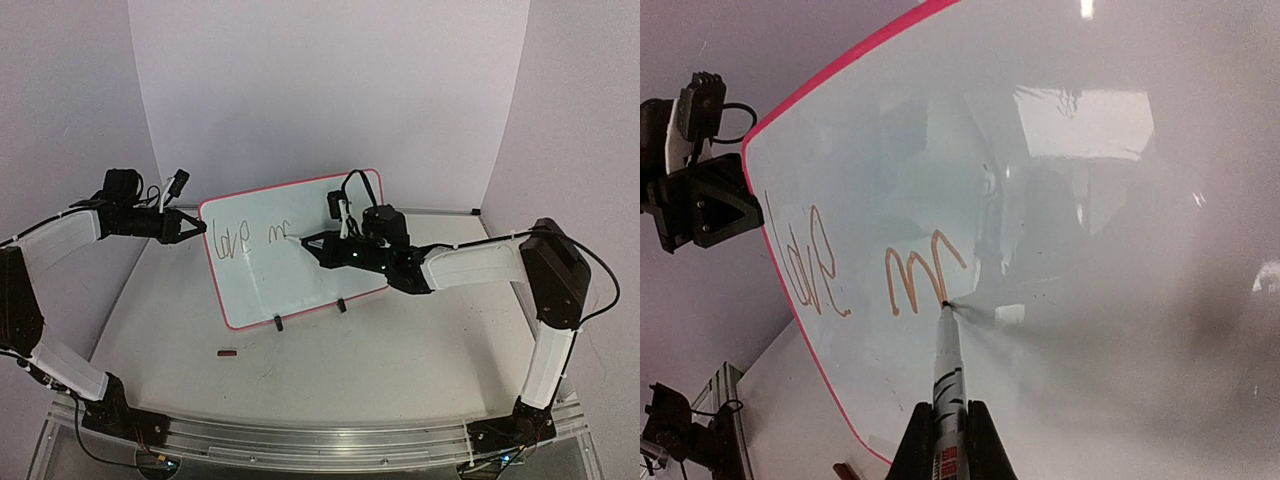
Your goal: Write a sentence on the whiteboard
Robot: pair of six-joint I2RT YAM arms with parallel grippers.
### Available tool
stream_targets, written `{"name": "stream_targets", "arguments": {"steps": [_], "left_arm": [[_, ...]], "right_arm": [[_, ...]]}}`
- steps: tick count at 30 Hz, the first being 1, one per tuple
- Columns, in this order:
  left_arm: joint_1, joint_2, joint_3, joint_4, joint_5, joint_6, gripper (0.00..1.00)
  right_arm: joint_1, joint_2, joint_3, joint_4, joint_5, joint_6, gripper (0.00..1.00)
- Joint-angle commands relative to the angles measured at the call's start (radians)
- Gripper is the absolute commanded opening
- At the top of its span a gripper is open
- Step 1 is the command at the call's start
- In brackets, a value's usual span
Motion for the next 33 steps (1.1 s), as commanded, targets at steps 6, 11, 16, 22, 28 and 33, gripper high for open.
{"name": "stream_targets", "arguments": {"steps": [6,11,16,22,28,33], "left_arm": [[0.001,0.017,0.031,-0.036,-0.055,0.038,0.00],[0.000,0.016,0.031,-0.036,-0.055,0.037,0.00],[0.000,0.014,0.031,-0.036,-0.055,0.038,0.00],[0.000,0.014,0.031,-0.036,-0.055,0.039,0.00],[0.000,0.014,0.032,-0.036,-0.055,0.039,0.00],[0.000,0.016,0.032,-0.036,-0.055,0.038,0.00]], "right_arm": [[-0.008,-0.018,-0.038,-0.018,0.093,0.001,0.00],[-0.008,-0.043,-0.026,-0.002,0.132,-0.003,0.00],[-0.008,-0.051,-0.001,0.003,0.140,-0.012,0.00],[-0.008,-0.044,0.018,0.004,0.147,-0.019,0.00],[-0.008,-0.035,0.032,0.011,0.149,-0.017,0.00],[-0.007,-0.028,0.045,0.013,0.149,-0.019,0.00]]}}
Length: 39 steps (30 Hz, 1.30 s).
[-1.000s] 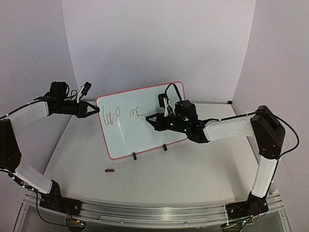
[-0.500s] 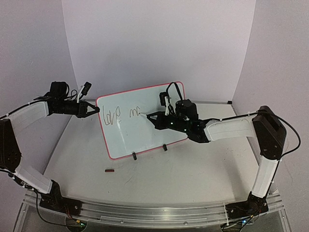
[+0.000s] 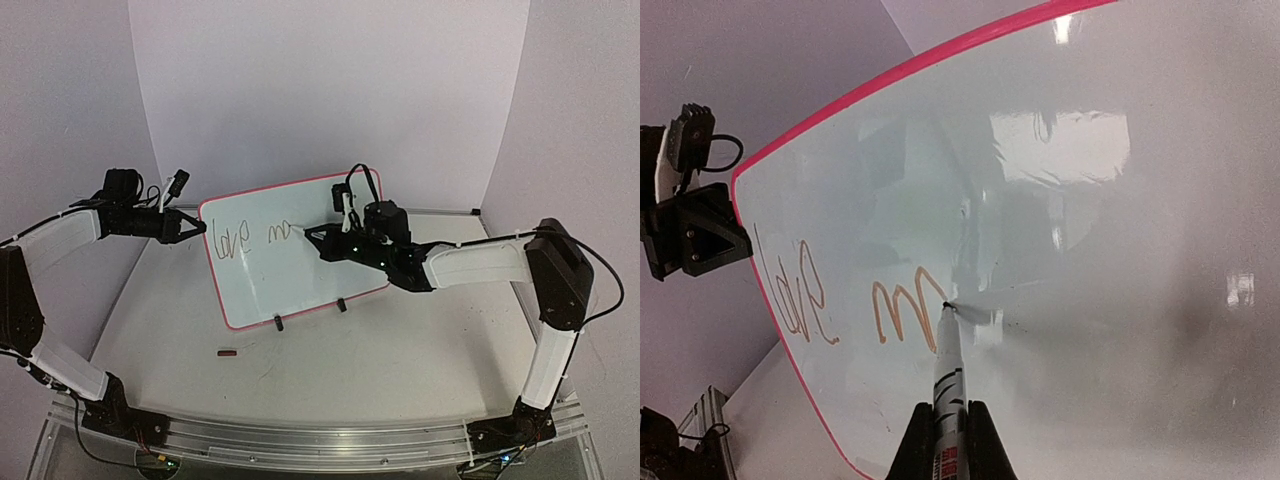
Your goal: Write a sentence on the whiteboard
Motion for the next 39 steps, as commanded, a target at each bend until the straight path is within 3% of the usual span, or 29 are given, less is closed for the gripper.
{"name": "stream_targets", "arguments": {"steps": [1,39], "left_arm": [[-0.001,0.011,0.028,-0.030,-0.053,0.038,0.00],[0.000,0.016,0.029,-0.030,-0.051,0.037,0.00]], "right_arm": [[-0.014,-0.007,0.045,0.010,0.062,-0.013,0.00],[-0.014,0.012,-0.072,0.011,0.013,0.034,0.00]]}}
